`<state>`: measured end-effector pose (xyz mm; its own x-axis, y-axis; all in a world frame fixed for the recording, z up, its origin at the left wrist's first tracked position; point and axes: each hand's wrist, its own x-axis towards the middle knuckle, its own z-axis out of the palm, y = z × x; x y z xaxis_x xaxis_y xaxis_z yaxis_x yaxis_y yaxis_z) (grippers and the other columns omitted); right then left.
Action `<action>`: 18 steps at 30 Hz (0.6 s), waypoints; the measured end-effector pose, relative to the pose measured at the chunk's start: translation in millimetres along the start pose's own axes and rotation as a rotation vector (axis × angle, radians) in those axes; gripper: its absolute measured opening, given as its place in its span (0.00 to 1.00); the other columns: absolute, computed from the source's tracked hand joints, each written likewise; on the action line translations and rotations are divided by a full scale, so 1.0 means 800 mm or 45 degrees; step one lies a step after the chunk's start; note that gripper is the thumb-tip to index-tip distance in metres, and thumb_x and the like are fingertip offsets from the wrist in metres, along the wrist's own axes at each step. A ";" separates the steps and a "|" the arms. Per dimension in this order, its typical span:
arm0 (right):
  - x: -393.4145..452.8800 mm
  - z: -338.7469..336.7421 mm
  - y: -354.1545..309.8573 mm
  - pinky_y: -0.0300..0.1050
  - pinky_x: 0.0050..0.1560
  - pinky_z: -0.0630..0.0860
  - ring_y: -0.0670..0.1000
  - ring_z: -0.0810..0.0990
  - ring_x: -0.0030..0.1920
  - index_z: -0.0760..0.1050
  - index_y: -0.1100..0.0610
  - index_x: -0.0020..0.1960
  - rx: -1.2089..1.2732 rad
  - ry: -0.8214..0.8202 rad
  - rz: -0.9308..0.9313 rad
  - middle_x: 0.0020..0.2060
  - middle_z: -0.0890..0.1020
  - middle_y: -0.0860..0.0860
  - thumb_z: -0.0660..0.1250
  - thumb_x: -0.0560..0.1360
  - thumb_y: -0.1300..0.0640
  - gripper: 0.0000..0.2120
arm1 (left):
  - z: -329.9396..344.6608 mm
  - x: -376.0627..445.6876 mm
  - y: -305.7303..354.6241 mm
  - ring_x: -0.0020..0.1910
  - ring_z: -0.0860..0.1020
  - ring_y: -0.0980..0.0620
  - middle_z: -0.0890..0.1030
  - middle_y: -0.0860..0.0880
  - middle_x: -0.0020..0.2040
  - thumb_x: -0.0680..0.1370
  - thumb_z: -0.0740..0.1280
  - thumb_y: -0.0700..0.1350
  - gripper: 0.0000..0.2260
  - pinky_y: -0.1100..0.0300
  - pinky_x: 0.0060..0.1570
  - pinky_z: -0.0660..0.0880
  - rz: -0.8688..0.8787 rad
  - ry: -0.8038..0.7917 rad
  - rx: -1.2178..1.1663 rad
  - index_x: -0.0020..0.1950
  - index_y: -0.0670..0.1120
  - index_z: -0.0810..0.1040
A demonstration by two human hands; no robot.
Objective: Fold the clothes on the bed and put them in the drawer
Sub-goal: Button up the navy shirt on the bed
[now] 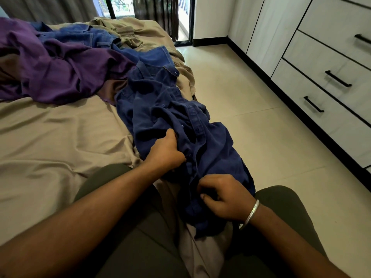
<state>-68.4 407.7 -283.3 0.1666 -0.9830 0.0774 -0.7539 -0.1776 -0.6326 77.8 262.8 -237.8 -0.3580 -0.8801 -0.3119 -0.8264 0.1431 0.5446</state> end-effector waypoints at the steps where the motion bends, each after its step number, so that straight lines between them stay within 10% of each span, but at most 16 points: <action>1: 0.004 0.001 0.003 0.54 0.37 0.77 0.47 0.77 0.39 0.75 0.49 0.46 -0.010 0.088 0.027 0.40 0.78 0.44 0.60 0.71 0.48 0.08 | -0.002 0.001 -0.003 0.41 0.80 0.43 0.77 0.44 0.51 0.72 0.74 0.46 0.22 0.47 0.38 0.82 -0.026 0.012 -0.009 0.56 0.48 0.62; 6: 0.032 -0.009 0.023 0.49 0.39 0.79 0.46 0.77 0.41 0.76 0.49 0.58 -0.125 0.480 0.107 0.53 0.77 0.43 0.66 0.74 0.59 0.14 | -0.009 -0.006 -0.013 0.52 0.78 0.39 0.76 0.42 0.55 0.70 0.77 0.47 0.32 0.48 0.45 0.76 -0.039 0.044 0.087 0.62 0.47 0.58; 12: 0.070 -0.028 0.036 0.46 0.55 0.79 0.44 0.77 0.62 0.79 0.47 0.62 -0.054 0.261 -0.039 0.69 0.73 0.40 0.67 0.77 0.61 0.17 | -0.010 -0.014 -0.009 0.50 0.69 0.50 0.61 0.52 0.54 0.69 0.73 0.39 0.32 0.55 0.39 0.69 0.426 0.324 0.257 0.65 0.58 0.61; 18: 0.088 -0.025 0.042 0.47 0.55 0.80 0.43 0.79 0.58 0.80 0.48 0.59 -0.051 0.110 -0.072 0.60 0.80 0.41 0.71 0.76 0.53 0.12 | -0.003 -0.004 -0.010 0.46 0.80 0.49 0.83 0.52 0.46 0.74 0.66 0.44 0.10 0.56 0.40 0.75 0.396 0.098 0.263 0.52 0.54 0.83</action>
<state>-94.6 331.2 -283.7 0.1560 -0.9714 0.1792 -0.7700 -0.2333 -0.5939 86.6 263.5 -238.7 -0.5785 -0.8104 -0.0928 -0.7562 0.4902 0.4334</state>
